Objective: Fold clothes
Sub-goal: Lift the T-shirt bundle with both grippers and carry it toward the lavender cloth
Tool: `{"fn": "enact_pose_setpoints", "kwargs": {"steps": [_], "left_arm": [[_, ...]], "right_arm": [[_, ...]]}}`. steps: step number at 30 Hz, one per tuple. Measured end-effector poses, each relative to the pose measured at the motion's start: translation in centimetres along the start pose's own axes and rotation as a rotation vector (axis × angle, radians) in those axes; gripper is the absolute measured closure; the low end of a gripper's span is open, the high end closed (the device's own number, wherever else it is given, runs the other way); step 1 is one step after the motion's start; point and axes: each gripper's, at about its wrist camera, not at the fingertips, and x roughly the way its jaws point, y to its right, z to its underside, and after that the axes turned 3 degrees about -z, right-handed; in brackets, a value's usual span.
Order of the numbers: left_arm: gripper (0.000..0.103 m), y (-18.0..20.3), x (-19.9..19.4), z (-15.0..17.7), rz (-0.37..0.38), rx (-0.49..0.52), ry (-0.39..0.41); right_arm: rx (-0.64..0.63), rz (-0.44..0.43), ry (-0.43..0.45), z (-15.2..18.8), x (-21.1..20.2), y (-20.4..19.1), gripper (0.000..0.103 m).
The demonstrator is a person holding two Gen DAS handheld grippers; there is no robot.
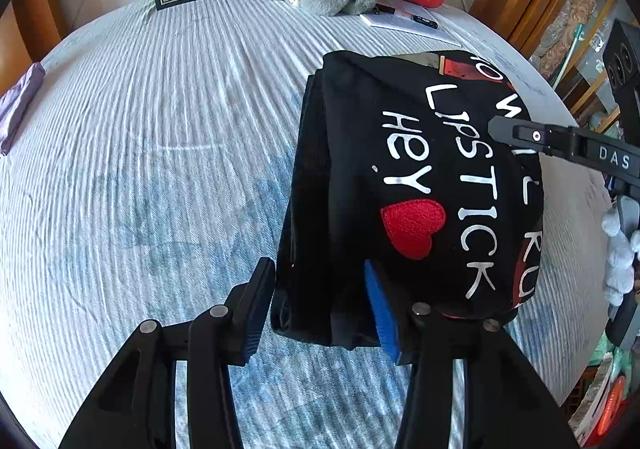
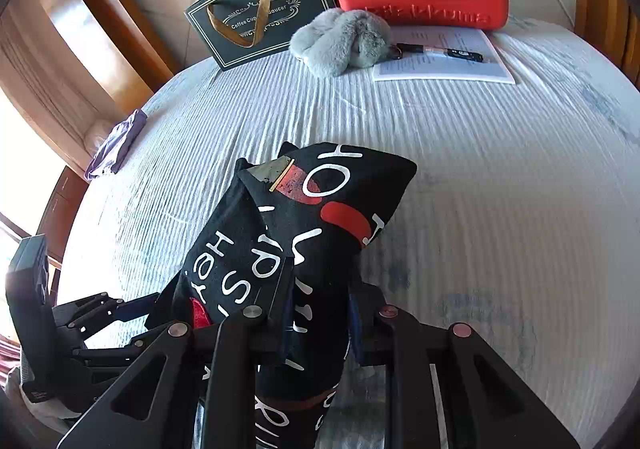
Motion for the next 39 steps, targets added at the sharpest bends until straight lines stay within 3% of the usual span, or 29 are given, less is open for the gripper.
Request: {"fn": "enact_pose_setpoints", "kwargs": {"steps": [2,4,6,7,8,10,15,19,21,22,24,27,33,39], "left_arm": [[0.042,-0.2,0.7,-0.5,0.033,-0.027,0.007],[0.032,0.5,1.3,-0.9,0.026,0.012,0.014],[0.031,1.2,1.4,-1.1,0.022,0.033,0.008],[0.036,1.3,1.4,-1.0,0.035,0.029,0.004],[0.053,1.4,1.4,-1.0,0.047,0.026,-0.001],[0.072,1.8,1.5,-1.1,0.069,0.026,-0.015],[0.074,1.9,1.8,-1.4,0.119,0.013,-0.038],[0.078,1.8,2.1,-1.1,0.117,0.007,-0.016],[0.084,2.0,2.0,-1.0,0.112,-0.003,-0.006],[0.086,2.4,1.9,-0.9,0.090,0.014,0.004],[0.087,3.3,1.2,-0.7,0.035,0.062,0.038],[0.089,4.3,-1.2,-0.5,-0.025,0.118,0.130],[0.089,3.7,-7.8,-2.3,-0.040,0.104,0.291],[0.089,0.4,-11.4,-2.6,-0.080,0.040,0.374]], "right_arm": [[-0.009,-0.002,-0.007,0.1,0.3,0.4,0.082],[0.001,-0.011,-0.017,0.1,0.8,0.9,0.081],[0.015,-0.025,-0.025,0.1,1.1,1.6,0.081],[0.016,-0.037,-0.023,0.2,1.2,1.8,0.081],[0.017,-0.048,-0.022,0.2,1.2,2.0,0.081],[0.018,-0.064,-0.022,0.2,1.4,2.3,0.080],[0.040,-0.081,-0.040,-0.2,2.1,3.0,0.070],[0.068,-0.088,-0.055,-0.6,3.4,3.4,0.061],[0.030,-0.054,-0.049,-0.5,3.7,2.7,0.067],[0.007,-0.042,-0.047,-0.4,3.4,2.2,0.075],[-0.030,-0.027,-0.023,-0.4,2.4,1.3,0.080],[-0.054,-0.039,0.035,-0.8,0.0,0.3,0.081],[-0.134,-0.079,0.167,-3.2,-5.6,-2.7,0.081],[-0.244,-0.114,0.228,-5.8,-7.8,-7.6,0.081]]}}
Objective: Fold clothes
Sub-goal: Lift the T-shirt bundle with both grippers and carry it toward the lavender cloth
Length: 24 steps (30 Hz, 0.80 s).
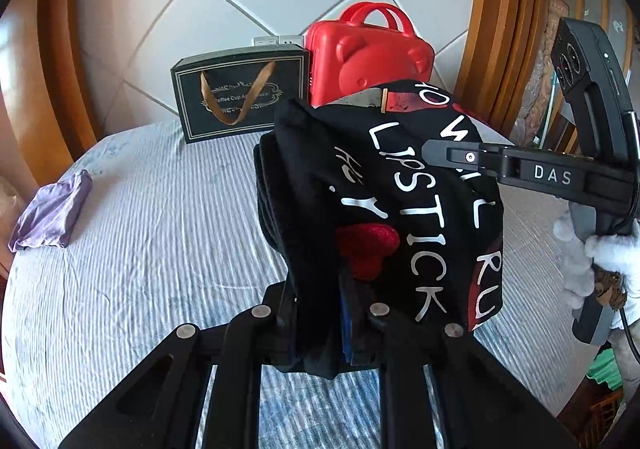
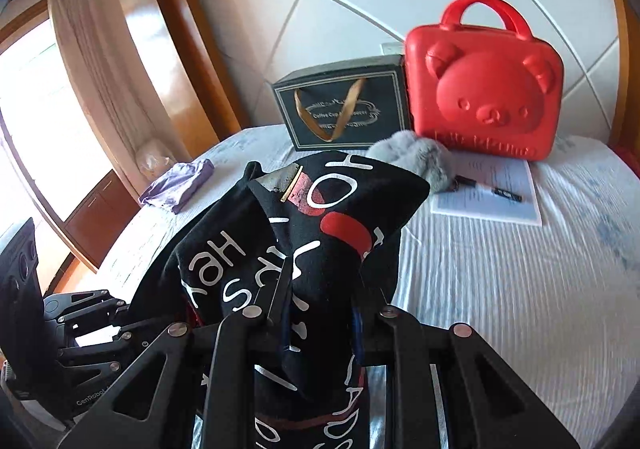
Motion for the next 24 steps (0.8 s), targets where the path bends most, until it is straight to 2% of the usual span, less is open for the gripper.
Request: {"fn": "enact_pose_setpoints", "kwargs": {"steps": [7,10,13,18,24], "left_arm": [[0.089,-6.2,-2.5,0.7,-0.030,-0.105,0.023],[0.089,-9.2,-2.8,0.5,-0.036,-0.119,0.036],[0.088,-13.6,-3.4,0.8,-0.035,-0.165,0.043],[0.089,-24.0,-4.9,0.2,-0.083,-0.216,0.057],[0.088,-38.6,-8.8,-2.5,-0.230,-0.221,0.082]], "right_arm": [[-0.101,-0.068,0.010,-3.8,2.3,-6.1,0.082],[-0.125,-0.082,0.020,-4.7,3.6,-8.6,0.082],[-0.171,-0.093,0.010,-6.1,6.0,-12.2,0.082],[-0.214,-0.159,0.012,-9.5,11.4,-20.7,0.082],[-0.199,-0.319,0.052,-15.9,19.7,-31.9,0.082]]}}
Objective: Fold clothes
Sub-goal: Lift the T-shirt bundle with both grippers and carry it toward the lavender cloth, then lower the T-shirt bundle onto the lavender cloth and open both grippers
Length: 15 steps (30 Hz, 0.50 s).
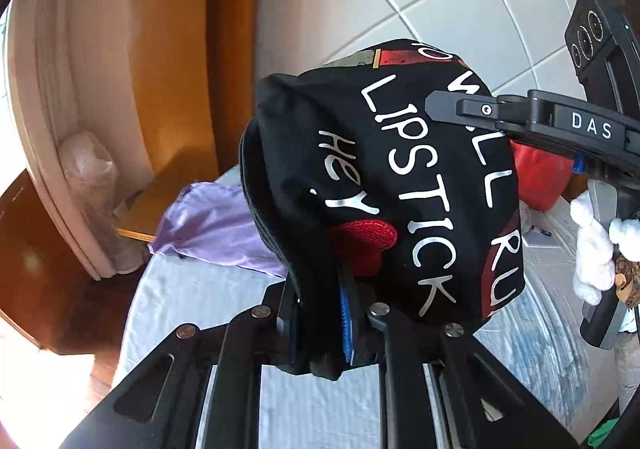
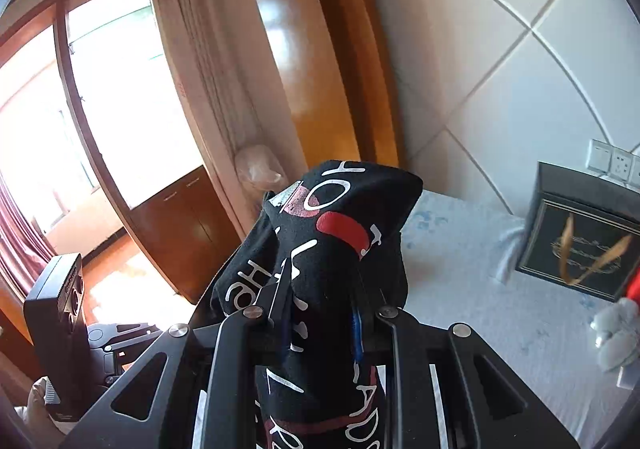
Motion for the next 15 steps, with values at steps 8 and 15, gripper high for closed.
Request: {"fn": "enact_pose_setpoints", "kwargs": {"steps": [8,15], "left_arm": [[0.088,-13.9,5.0,-8.4,-0.190,0.028,-0.009],[0.088,-17.6,20.7,-7.7,-0.083,-0.006,-0.214]], "right_arm": [[0.176,-0.249,0.095,-6.9,15.6,-1.0,0.082],[0.337,-0.114,-0.065,-2.8,28.0,8.3,0.082]]}}
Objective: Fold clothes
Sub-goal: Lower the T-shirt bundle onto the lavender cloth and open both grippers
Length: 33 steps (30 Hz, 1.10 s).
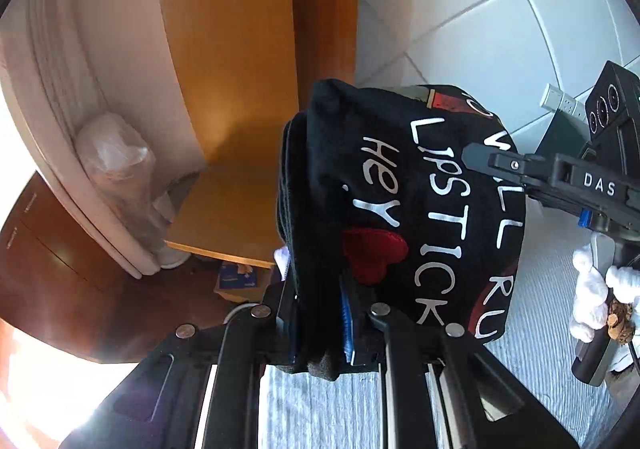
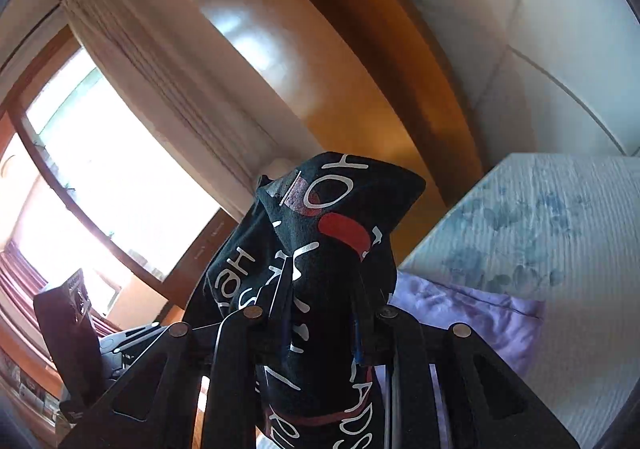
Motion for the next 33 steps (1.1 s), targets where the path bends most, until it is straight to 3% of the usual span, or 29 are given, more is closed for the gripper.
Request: {"fn": "enact_pose_setpoints", "kwargs": {"steps": [3,5,7,9,11,17,22,31,33], "left_arm": [[0.086,1.4,7.0,1.7,0.060,-0.001,-0.123],[0.080,2.6,9.9,3.2,0.049,0.025,-0.173],[0.071,3.3,11.5,4.4,0.019,0.049,-0.174],[0.064,2.8,11.5,4.6,0.018,0.027,-0.150],[0.053,1.7,10.6,4.8,0.015,-0.010,-0.146],[0.051,1.7,5.8,5.0,-0.085,0.030,-0.063],[0.046,2.1,3.0,5.8,-0.039,-0.006,-0.039],[0.045,5.7,-1.6,6.6,0.072,-0.045,0.018],[0.045,6.0,-2.1,6.7,0.102,-0.050,0.029]], "right_arm": [[0.017,0.148,-0.100,2.3,2.5,5.3,0.081],[0.018,0.237,-0.159,3.6,3.6,8.1,0.073],[0.028,0.285,-0.186,4.1,3.8,10.0,0.044],[0.029,0.276,-0.193,3.9,3.6,10.7,0.043],[0.022,0.277,-0.199,3.7,3.2,10.4,0.042],[-0.055,0.290,-0.162,3.6,-1.6,5.7,0.042],[-0.140,0.327,-0.178,5.5,-3.8,2.5,0.031],[-0.182,0.380,-0.179,8.9,-6.6,-0.6,0.010],[-0.190,0.380,-0.175,9.4,-7.2,-1.3,0.010]]}}
